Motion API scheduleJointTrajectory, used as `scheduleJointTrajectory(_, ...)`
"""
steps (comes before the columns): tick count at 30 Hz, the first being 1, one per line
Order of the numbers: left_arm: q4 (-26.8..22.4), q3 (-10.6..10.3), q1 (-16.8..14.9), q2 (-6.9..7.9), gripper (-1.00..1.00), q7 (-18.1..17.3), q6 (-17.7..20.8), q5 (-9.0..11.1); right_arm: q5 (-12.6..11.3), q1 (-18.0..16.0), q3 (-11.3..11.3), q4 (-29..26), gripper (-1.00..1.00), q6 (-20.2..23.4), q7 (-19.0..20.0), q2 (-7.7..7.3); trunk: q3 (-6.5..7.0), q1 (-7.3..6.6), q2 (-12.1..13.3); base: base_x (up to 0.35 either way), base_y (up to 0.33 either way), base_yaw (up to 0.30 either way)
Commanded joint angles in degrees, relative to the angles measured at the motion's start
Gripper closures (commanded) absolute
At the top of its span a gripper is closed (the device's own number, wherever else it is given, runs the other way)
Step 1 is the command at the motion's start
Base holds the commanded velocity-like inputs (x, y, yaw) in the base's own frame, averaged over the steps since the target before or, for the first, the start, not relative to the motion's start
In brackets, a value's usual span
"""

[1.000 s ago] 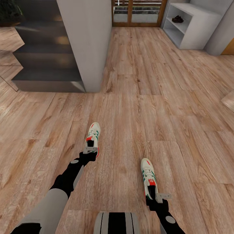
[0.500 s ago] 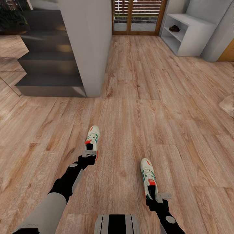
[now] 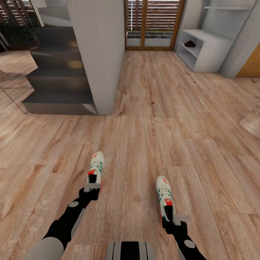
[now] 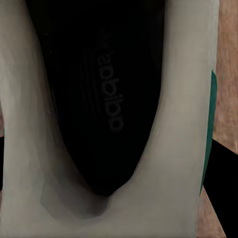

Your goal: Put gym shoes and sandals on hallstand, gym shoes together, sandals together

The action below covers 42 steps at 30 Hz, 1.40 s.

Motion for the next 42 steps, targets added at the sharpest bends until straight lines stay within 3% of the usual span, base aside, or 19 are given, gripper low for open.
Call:
scheduleJointTrajectory(1,-0.15,0.32,1.25,0.77,1.0,-0.36,0.0,-0.26,0.57,-0.02,-0.35,0.04,1.0,-0.17,-0.03,0.07,0.2,-0.03,0.0,0.0,0.0,0.0)
scheduleJointTrajectory(5,-0.05,2.16,4.56,2.66,1.0,-0.31,-2.13,0.61,0.57,-0.02,-0.14,-0.04,1.0,-0.21,-0.06,0.14,1.08,-0.14,0.06,0.0,0.0,0.0)
scheduleJointTrajectory(7,0.31,5.28,7.87,3.3,1.0,-0.45,-5.98,0.76,0.62,-0.02,-0.03,-0.47,1.0,-1.22,-0.06,0.12,1.53,-0.19,0.08,0.0,0.0,0.0)
scheduleJointTrajectory(10,0.55,7.13,10.75,3.54,1.0,-0.49,-9.03,0.68,0.66,-0.02,-0.01,-0.62,1.0,-3.29,-0.09,0.07,2.19,-0.27,0.12,0.0,0.0,0.0)
scheduleJointTrajectory(11,0.63,8.17,13.31,3.93,1.0,-0.34,-11.77,0.7,0.72,-0.02,-0.1,-0.59,1.0,-4.39,-0.15,-0.07,2.42,-0.29,0.14,0.0,0.0,0.0)
scheduleJointTrajectory(14,0.67,9.52,15.08,4.31,1.0,-0.23,-14.27,0.79,0.75,-0.02,-0.12,-0.58,1.0,-4.79,-0.18,-1.47,3.24,-0.37,0.18,0.0,0.0,-0.019)
scheduleJointTrajectory(18,0.78,12.09,17.1,4.46,1.0,-0.21,-15.79,0.82,0.73,0.01,-0.14,-0.24,1.0,-4.96,-0.25,-4.54,4.44,-0.47,0.23,0.0,0.0,-0.051)
scheduleJointTrajectory(23,2.75,14.07,19.8,4.49,1.0,-0.21,-18.92,0.9,0.67,0.29,-0.17,-0.02,1.0,-5.1,-0.29,-6.01,5.97,-0.6,0.3,0.0,0.0,-0.034)
scheduleJointTrajectory(29,8.43,15.35,21.36,4.5,1.0,-0.26,-26.59,0.84,0.66,2.33,-0.17,0.06,1.0,-7.2,-0.29,-6.31,7.83,-0.76,0.38,0.0,0.0,-0.006)
scheduleJointTrajectory(35,10.58,15.6,21.87,4.5,1.0,-0.23,-28.74,0.91,0.66,4.89,-0.17,0.94,1.0,-10.73,-0.23,-6.28,9.48,-1.88,2.4,0.0,0.0,0.0)
scheduleJointTrajectory(42,11.03,15.51,22.74,4.3,1.0,-0.29,-29.27,0.87,0.58,5.78,-0.12,6.05,1.0,-16.09,-0.23,-6.09,11.36,-3.42,5.2,0.0,0.0,0.0)
